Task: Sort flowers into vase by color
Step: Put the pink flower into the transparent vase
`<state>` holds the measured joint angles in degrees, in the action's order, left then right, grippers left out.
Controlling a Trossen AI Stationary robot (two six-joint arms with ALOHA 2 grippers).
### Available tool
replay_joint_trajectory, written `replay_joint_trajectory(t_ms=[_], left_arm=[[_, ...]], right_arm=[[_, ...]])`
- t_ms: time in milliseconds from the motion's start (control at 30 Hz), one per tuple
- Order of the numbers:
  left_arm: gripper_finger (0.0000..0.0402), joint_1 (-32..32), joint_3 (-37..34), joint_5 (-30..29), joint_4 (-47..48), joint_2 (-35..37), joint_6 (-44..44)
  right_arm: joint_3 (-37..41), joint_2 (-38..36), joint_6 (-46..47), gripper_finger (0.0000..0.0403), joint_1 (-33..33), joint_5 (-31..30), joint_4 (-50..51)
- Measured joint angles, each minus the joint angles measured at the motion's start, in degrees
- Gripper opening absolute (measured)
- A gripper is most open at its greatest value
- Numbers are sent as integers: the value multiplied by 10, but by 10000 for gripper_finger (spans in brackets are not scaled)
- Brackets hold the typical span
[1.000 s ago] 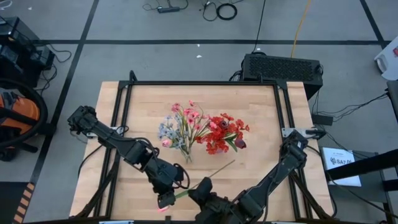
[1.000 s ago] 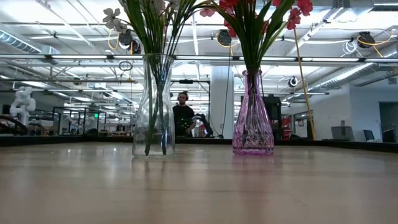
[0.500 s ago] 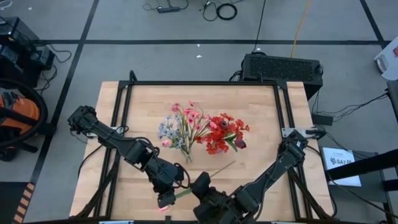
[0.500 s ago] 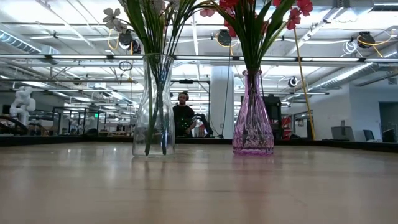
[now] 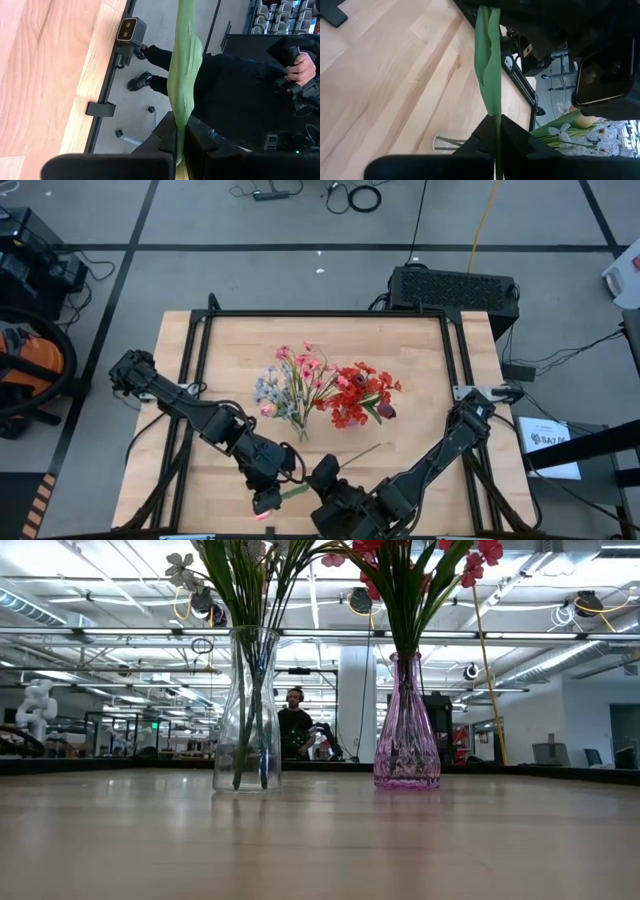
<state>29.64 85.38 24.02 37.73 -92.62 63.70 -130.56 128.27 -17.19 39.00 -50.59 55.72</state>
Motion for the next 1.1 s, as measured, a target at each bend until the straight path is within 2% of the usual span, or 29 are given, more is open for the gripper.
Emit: replay_joint_trajectory(t_ms=[200, 467, 667, 733, 833, 900, 967, 1100], left_arm=[[28, 0, 0, -3, 0, 0, -1], [98, -5, 0, -15, 0, 0, -41], [120, -22, 0, -30, 3, 3, -71], [120, -28, 1, -41, 2, 5, -87], [121, -32, 1, -75, 2, 15, -106], [121, -32, 1, -112, 3, 26, -121], [121, -25, 1, -165, 3, 41, -139], [121, 18, 1, -310, -2, 78, -192]], right_arm=[[0, 0, 28, 2, 0, 14, 5], [0, -1, 149, 1, 0, 37, 77], [0, -1, 222, 1, 1, 148, 152], [0, -1, 244, 0, 1, 168, 164], [0, -1, 283, 0, 4, 190, 182], [0, -1, 340, 0, 8, 196, 203], [0, -1, 414, 0, 15, 196, 238], [0, -3, 555, 0, 45, 195, 313]])
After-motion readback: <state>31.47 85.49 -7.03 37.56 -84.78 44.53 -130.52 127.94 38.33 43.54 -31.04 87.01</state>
